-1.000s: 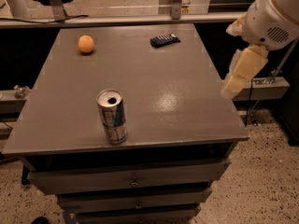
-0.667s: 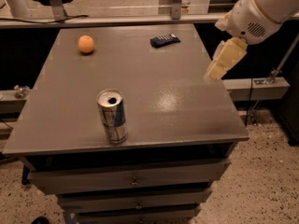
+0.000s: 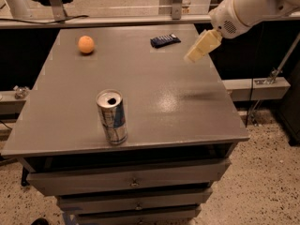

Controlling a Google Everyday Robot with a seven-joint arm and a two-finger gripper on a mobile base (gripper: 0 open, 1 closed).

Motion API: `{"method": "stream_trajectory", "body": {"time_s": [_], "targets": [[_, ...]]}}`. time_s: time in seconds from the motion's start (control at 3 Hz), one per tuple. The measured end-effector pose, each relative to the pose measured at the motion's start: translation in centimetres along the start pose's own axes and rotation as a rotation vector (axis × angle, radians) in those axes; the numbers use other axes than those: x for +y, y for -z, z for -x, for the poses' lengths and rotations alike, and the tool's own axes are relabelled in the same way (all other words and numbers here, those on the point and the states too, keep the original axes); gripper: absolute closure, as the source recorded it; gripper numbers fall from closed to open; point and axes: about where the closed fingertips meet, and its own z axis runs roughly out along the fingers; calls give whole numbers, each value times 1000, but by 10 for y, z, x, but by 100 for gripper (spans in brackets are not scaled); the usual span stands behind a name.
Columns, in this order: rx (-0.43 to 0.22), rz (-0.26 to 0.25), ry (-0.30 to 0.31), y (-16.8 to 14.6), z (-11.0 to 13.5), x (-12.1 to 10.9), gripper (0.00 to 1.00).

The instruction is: Move rxbar blueberry near redbull can

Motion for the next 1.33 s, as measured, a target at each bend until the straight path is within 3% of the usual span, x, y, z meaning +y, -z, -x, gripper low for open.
{"method": "stream_trajectory", "body": {"time_s": [0.67, 1.33], "targets": [[-30, -24, -32, -19, 6, -8, 0], [-174, -65, -179, -94, 18, -56, 0]]}}
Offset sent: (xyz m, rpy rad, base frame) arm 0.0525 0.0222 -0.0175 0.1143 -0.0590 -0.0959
